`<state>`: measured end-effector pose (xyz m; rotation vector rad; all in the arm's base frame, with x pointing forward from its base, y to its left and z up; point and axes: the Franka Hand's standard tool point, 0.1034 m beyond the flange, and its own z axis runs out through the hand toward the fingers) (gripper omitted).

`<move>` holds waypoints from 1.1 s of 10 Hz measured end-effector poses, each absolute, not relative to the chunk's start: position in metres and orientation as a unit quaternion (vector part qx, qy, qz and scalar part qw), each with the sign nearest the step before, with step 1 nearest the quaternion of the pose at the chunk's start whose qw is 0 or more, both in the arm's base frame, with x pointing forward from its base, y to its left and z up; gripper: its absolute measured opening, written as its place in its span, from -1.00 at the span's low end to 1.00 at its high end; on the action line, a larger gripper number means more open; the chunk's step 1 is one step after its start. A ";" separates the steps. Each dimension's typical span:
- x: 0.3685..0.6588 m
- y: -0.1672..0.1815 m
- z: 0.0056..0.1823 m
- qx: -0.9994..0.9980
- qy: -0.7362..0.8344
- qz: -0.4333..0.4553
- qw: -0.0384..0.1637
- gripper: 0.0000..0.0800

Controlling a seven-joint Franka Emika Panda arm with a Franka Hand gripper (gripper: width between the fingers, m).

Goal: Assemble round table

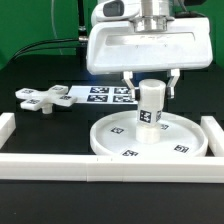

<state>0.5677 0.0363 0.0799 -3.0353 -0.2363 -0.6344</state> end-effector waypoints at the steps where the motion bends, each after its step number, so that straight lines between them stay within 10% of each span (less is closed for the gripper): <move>1: 0.568 0.036 0.080 -0.976 -0.076 -0.204 0.016 0.15; 4: 0.570 0.037 0.092 -0.976 -0.078 -0.201 0.018 0.60; 11: 0.572 0.037 0.104 -0.979 -0.083 -0.184 0.024 0.62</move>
Offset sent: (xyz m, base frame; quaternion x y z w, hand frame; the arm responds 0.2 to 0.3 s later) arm -0.0003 -0.0047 0.0207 -0.0056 -0.0225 -0.0117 0.9997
